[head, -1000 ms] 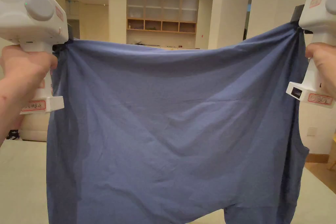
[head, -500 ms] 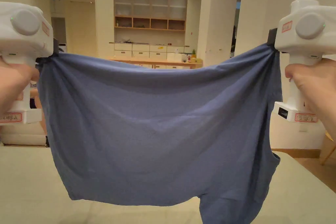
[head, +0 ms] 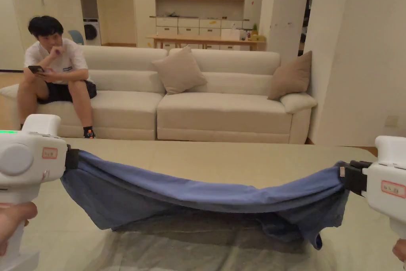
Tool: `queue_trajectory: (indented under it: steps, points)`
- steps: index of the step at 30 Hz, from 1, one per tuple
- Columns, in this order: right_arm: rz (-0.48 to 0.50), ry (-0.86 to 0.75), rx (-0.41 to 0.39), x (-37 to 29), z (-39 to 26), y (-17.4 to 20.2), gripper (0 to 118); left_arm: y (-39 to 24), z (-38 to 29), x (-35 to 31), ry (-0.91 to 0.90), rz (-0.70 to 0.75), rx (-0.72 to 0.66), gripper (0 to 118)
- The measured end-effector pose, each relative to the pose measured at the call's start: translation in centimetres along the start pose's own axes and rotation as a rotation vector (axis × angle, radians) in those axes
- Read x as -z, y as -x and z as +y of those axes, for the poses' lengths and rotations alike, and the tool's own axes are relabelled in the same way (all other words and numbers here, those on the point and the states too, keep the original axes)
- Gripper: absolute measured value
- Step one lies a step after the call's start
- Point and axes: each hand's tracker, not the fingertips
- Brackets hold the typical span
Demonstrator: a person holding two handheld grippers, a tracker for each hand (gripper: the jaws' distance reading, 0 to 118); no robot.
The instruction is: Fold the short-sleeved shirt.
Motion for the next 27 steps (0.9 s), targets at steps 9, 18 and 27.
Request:
queue_trajectory:
  steps: [9,18,27]
  points:
    - [0.002,0.202,0.061,-9.6,-15.7,-0.6,5,0.4,-18.8,-7.7,0.203,-0.077,-0.126,3]
    - [-0.055,0.474,0.034,-13.3,-25.9,-3.7,5,2.6,-30.3,-10.3,0.394,-0.004,-0.124,3]
    - [-0.022,0.668,0.0,-10.3,-32.6,-3.8,5,2.9,-34.5,-7.7,0.529,-0.015,-0.123,3]
